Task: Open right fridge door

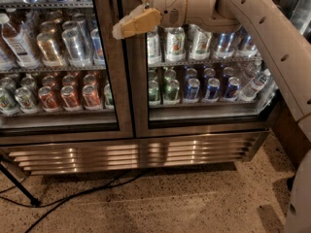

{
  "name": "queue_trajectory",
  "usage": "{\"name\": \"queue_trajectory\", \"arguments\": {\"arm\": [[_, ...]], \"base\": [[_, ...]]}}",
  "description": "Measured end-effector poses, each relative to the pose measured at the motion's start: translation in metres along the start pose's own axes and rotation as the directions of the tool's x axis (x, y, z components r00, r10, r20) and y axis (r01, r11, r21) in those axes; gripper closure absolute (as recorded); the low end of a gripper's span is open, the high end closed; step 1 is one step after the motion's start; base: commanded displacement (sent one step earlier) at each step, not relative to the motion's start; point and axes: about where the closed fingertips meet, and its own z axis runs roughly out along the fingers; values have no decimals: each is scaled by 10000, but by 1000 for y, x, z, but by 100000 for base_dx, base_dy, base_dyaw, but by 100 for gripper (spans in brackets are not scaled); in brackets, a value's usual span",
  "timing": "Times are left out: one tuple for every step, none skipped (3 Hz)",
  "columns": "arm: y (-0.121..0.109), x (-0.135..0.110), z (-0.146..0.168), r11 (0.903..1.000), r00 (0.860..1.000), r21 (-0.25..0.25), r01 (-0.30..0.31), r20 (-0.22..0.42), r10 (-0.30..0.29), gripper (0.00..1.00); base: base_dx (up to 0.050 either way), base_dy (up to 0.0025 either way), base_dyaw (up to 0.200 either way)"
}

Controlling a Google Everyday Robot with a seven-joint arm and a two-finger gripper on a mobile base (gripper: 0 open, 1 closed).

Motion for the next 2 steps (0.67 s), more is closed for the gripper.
{"name": "queue_trajectory", "arguments": {"arm": [[0, 0, 0, 10000, 10000, 77, -17, -14, 17, 0], [0, 0, 0, 10000, 10000, 76, -17, -14, 17, 17]], "base": [[0, 0, 0], [0, 0, 0]]}}
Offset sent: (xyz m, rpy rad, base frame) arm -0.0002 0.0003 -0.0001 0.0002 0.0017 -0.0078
